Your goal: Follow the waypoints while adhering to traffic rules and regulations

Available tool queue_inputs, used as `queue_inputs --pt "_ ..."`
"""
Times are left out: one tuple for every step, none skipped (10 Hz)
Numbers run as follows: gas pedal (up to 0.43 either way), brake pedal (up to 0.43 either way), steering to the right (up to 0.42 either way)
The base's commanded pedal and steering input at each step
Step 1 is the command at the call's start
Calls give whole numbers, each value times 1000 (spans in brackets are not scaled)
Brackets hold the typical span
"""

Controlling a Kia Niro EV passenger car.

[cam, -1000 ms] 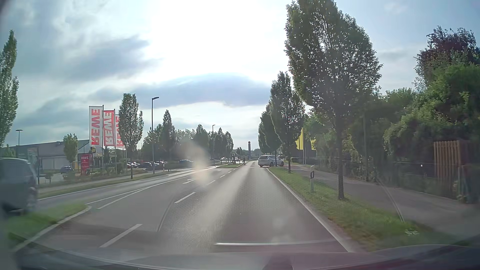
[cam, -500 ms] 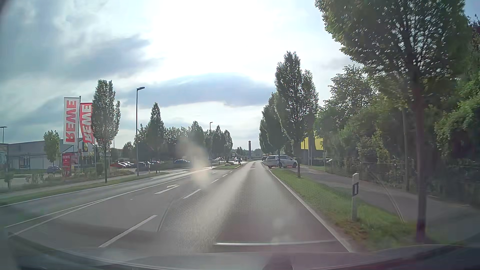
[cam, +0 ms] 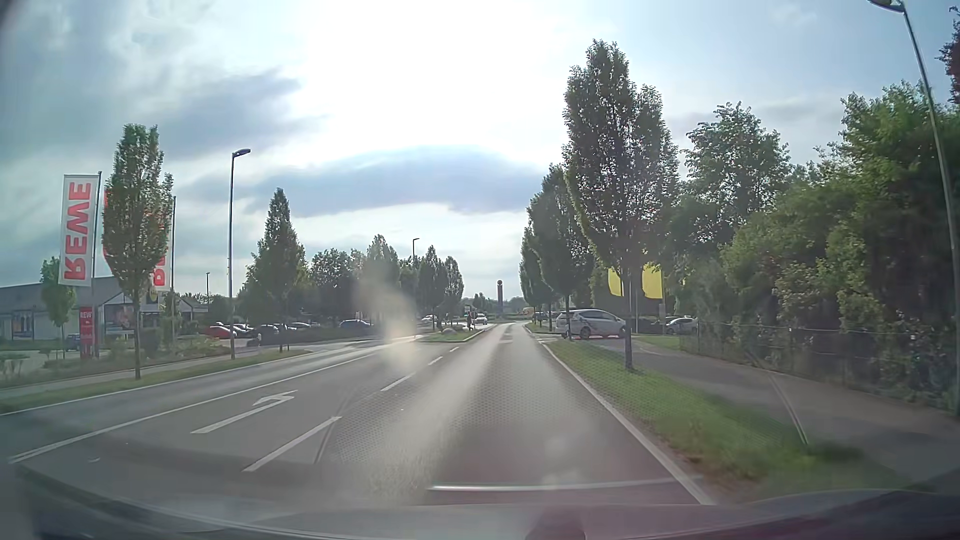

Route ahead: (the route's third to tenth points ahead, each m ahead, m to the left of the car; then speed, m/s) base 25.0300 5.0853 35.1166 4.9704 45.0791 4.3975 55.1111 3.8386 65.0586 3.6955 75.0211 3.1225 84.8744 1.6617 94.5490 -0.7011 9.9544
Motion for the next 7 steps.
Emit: queue_inputs --pt "157 0 -2" --pt "157 0 -2" --pt "157 0 -2" --pt "157 0 -1" --pt "157 0 -2" --pt "157 0 -2" --pt "157 0 -1"
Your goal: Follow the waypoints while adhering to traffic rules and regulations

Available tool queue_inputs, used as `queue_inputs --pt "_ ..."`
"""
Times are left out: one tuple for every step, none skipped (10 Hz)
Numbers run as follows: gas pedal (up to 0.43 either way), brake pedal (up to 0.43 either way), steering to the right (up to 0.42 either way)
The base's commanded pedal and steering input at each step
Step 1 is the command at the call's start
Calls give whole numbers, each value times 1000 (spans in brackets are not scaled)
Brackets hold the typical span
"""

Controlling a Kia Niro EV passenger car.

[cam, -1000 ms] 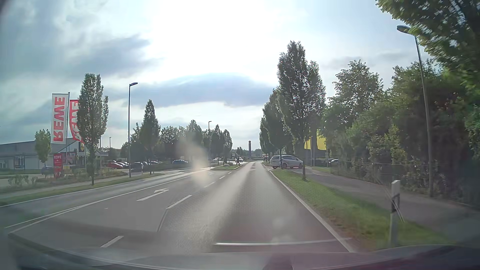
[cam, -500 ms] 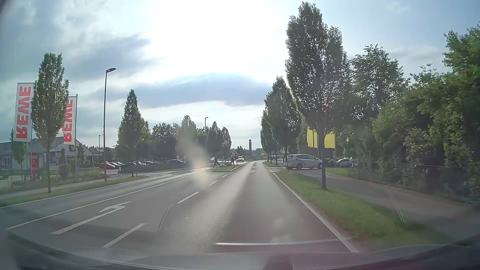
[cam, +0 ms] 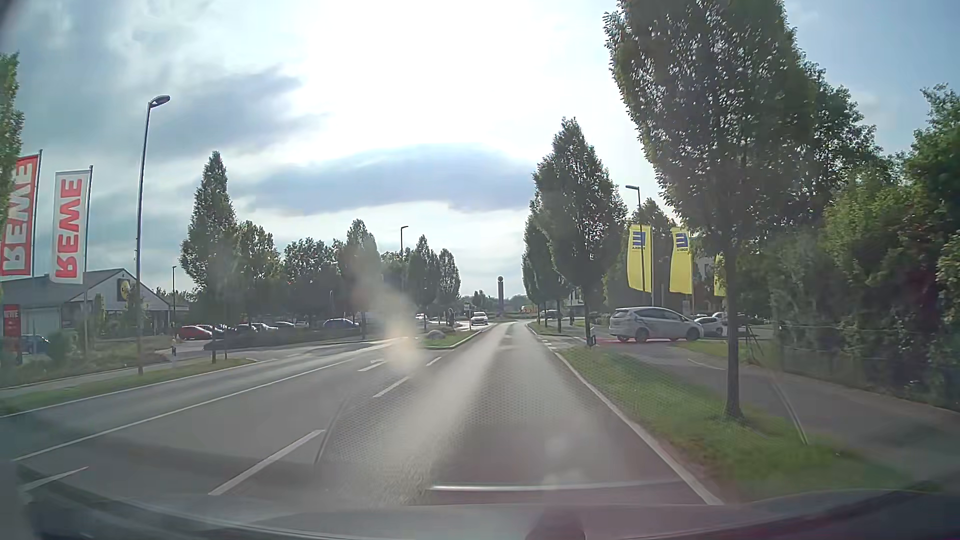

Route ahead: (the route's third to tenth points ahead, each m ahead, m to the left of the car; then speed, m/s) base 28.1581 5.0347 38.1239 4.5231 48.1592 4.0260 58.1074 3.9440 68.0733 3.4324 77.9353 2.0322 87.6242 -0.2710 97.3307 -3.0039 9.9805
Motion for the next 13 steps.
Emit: queue_inputs --pt "157 0 -2" --pt "157 0 -1" --pt "157 0 -1" --pt "157 0 -1" --pt "157 0 0" --pt "157 0 0" --pt "157 0 0" --pt "157 0 0" --pt "157 0 1" --pt "157 0 1" --pt "157 0 1" --pt "157 0 2" --pt "157 0 1"
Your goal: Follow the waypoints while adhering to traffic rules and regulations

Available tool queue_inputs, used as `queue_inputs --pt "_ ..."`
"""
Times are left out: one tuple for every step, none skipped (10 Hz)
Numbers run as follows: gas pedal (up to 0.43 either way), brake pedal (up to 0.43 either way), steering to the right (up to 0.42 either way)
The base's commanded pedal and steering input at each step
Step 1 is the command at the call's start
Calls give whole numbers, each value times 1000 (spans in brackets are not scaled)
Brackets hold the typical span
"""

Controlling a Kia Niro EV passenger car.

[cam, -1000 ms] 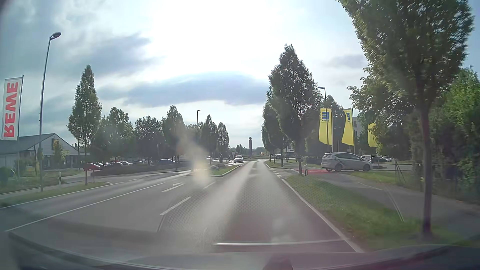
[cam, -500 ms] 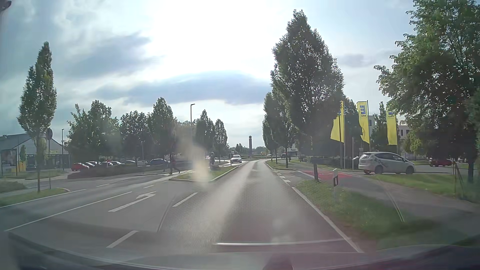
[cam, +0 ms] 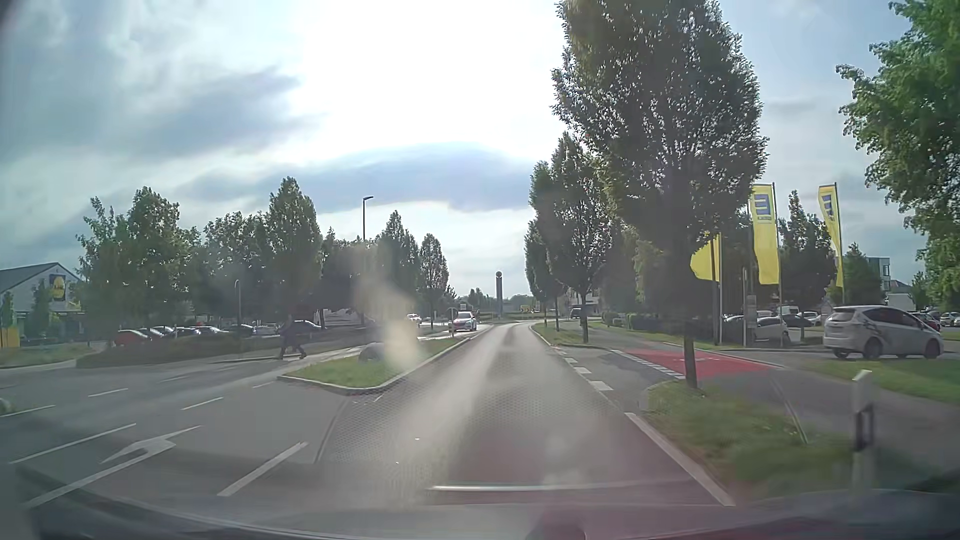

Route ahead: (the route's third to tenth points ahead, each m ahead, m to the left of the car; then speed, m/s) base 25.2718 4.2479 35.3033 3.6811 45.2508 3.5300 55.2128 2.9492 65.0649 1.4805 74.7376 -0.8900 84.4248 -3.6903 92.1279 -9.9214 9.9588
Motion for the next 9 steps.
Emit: queue_inputs --pt "157 0 1" --pt "150 0 1" --pt "150 0 1" --pt "150 0 2" --pt "150 0 2" --pt "150 0 2" --pt "138 0 2" --pt "138 0 2" --pt "138 0 1"
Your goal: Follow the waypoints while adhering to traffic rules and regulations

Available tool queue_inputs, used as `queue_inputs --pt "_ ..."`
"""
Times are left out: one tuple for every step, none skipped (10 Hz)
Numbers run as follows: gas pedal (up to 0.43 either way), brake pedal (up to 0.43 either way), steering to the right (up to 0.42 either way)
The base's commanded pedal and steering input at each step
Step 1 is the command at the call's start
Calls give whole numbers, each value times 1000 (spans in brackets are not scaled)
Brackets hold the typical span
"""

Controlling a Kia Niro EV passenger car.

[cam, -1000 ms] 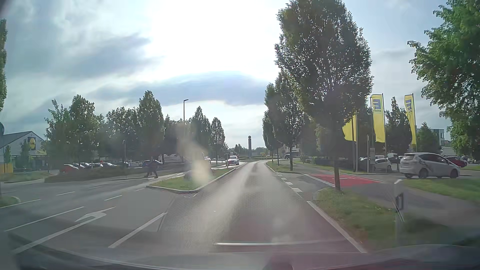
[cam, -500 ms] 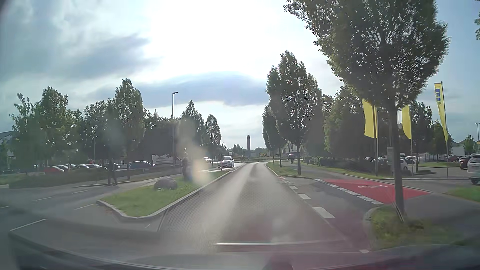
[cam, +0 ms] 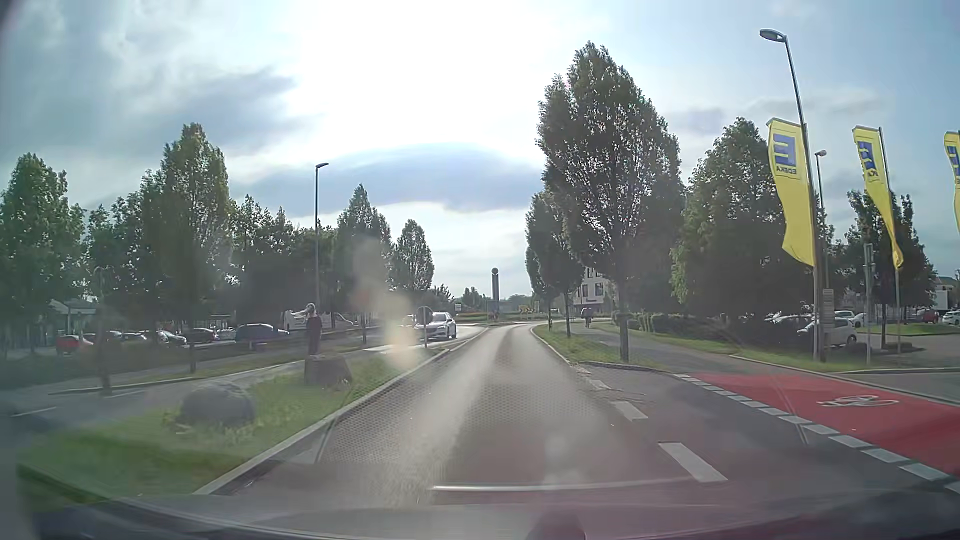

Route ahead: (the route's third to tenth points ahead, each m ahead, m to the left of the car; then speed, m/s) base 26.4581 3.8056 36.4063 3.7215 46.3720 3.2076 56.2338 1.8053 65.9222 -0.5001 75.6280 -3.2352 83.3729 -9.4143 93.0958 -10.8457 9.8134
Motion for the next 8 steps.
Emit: queue_inputs --pt "138 0 1" --pt "138 0 1" --pt "138 0 1" --pt "138 0 1" --pt "138 0 1" --pt "138 0 2" --pt "138 0 2" --pt "138 0 2"
